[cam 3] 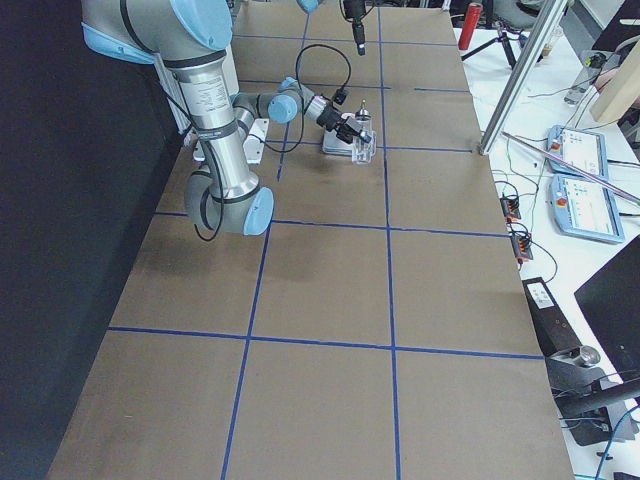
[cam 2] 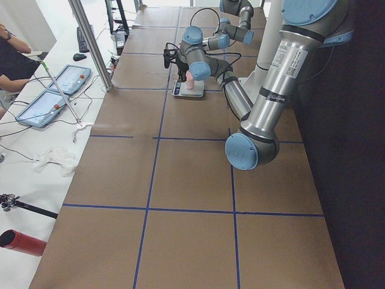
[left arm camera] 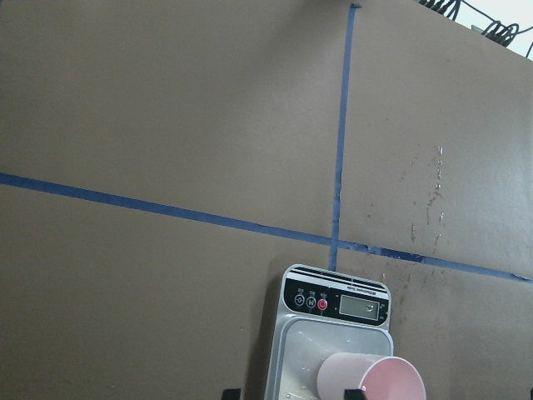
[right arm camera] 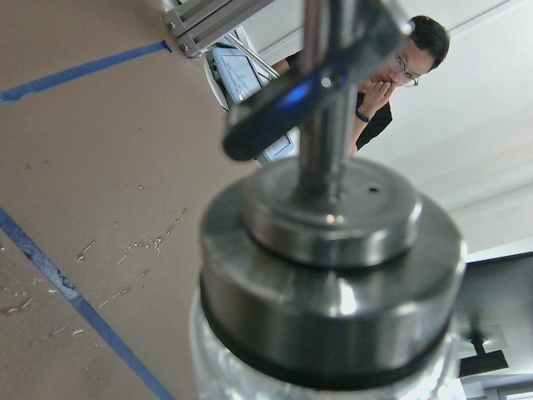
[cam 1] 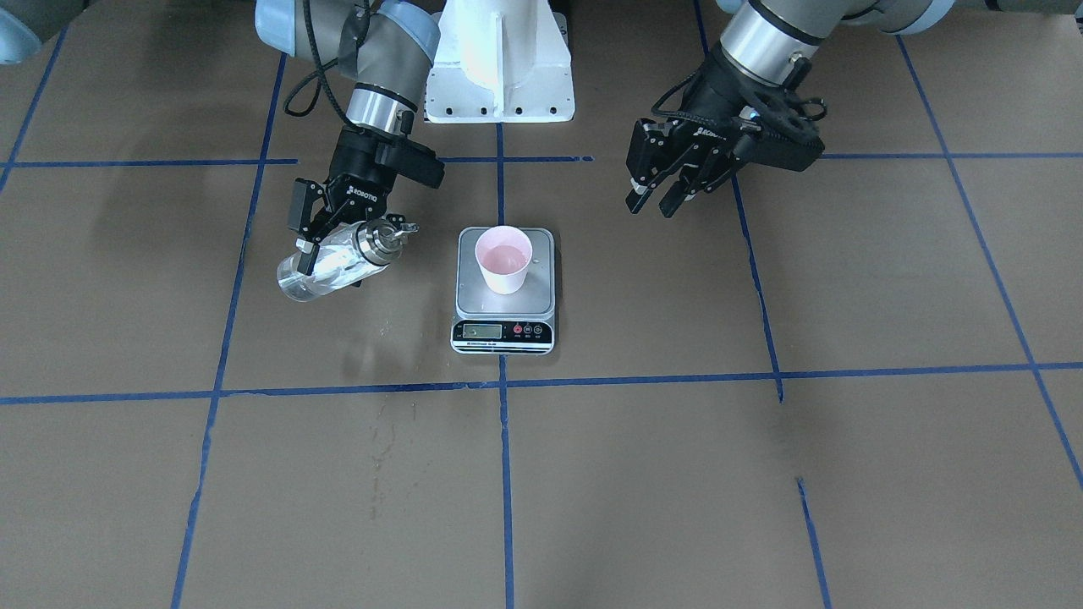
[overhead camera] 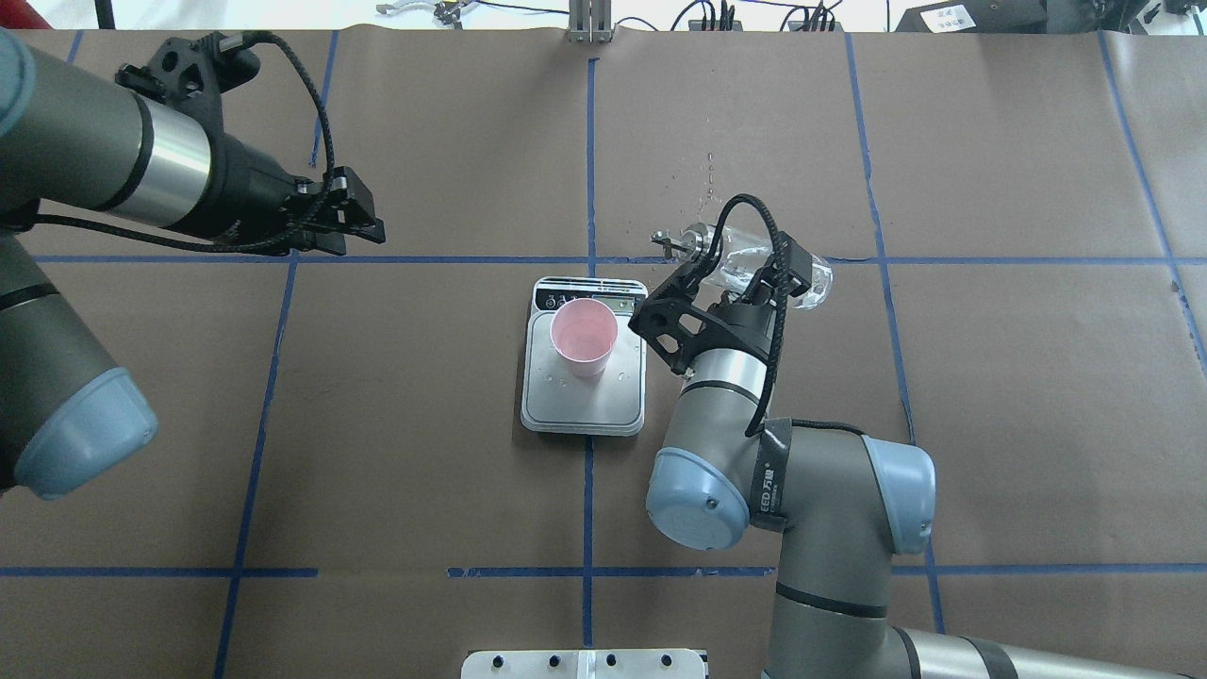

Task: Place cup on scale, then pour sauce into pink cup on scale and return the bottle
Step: 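Carry the bottle with the right gripper over the pink cup, then tilt the bottle with the right gripper to pour into the cup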

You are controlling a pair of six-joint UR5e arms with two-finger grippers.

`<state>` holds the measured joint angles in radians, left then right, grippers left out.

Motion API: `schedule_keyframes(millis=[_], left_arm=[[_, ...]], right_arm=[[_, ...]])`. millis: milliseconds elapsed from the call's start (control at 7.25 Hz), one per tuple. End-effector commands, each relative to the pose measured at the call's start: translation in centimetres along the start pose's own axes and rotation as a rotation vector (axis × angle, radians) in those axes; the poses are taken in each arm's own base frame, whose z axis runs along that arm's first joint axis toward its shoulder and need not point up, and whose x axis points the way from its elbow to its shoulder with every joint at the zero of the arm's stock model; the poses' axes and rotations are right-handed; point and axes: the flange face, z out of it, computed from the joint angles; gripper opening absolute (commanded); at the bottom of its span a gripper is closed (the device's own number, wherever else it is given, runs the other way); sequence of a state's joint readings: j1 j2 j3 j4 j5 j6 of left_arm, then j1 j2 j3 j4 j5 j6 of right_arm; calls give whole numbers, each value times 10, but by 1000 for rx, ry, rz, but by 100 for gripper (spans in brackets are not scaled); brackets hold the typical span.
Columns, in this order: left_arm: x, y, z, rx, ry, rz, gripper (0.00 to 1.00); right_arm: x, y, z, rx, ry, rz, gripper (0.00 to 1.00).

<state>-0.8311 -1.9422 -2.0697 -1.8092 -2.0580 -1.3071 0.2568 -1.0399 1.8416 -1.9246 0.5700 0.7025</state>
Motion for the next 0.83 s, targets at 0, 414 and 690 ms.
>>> schedule_keyframes(millis=[0, 414, 690], left_arm=[[-26, -7, -7, 17, -34, 68, 50], [-36, -7, -8, 18, -49, 91, 50], [-37, -7, -7, 17, -52, 89, 50]], right_arm=[[-22, 3, -9, 45, 43, -133, 0], [-22, -4, -12, 40, 133, -500, 0], [-21, -6, -11, 44, 156, -579, 0]])
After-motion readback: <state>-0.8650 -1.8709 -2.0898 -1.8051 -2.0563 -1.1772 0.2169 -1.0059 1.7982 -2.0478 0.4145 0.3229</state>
